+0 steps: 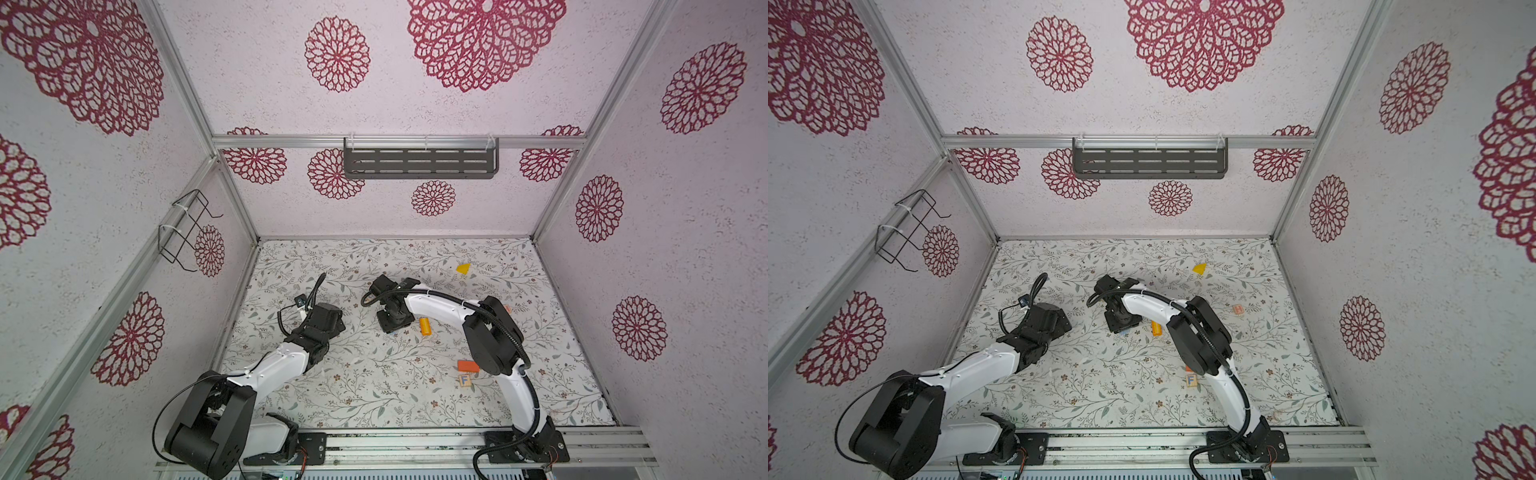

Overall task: Build the wood block tower
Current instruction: 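Lower the right gripper and close it on the blue block, then stand the blue block upright beside the orange Supermarket block with the right gripper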

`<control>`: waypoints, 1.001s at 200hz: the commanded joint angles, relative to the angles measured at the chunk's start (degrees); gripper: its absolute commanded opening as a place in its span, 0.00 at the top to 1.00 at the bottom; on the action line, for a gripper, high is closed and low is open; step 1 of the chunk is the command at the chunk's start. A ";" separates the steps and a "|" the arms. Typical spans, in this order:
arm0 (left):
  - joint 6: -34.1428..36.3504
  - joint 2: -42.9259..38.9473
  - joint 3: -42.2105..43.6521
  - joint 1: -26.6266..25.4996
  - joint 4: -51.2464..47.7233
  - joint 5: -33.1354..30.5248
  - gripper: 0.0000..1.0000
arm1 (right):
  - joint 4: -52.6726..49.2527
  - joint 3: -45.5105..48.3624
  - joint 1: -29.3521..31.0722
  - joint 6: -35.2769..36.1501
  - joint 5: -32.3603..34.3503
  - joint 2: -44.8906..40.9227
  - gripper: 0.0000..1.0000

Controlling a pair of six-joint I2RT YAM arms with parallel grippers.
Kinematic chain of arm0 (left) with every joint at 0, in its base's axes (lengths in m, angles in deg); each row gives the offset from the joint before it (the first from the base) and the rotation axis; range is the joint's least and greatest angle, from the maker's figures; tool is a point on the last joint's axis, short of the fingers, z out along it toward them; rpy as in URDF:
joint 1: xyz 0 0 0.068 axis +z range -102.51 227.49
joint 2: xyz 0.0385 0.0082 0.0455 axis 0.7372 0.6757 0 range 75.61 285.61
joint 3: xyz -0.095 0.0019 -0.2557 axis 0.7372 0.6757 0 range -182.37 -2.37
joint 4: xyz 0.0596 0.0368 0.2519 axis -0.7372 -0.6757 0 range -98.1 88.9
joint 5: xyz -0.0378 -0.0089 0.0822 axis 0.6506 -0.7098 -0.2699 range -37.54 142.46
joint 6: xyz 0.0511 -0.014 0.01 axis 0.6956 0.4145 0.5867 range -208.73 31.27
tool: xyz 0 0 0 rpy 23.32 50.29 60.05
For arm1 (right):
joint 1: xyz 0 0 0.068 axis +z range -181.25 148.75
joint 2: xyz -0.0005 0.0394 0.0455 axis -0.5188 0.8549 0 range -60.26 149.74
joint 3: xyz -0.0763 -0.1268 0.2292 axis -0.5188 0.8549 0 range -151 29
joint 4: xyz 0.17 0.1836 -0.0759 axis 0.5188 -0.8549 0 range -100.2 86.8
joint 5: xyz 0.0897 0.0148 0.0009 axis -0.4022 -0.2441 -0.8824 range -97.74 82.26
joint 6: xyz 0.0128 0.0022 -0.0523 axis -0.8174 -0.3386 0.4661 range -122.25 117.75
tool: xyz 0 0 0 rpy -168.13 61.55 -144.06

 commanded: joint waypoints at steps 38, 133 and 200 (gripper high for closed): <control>-1.45 0.23 -0.58 0.78 1.41 0.06 0.03 | -0.52 0.81 0.68 -2.79 1.55 -2.08 0.73; 0.22 -0.99 0.05 0.75 2.68 3.16 0.03 | 1.82 11.69 -0.26 -12.74 6.29 -11.67 0.78; 0.22 -0.27 0.15 0.78 3.26 3.69 0.03 | 4.17 18.50 -0.98 -15.40 6.58 -15.97 0.79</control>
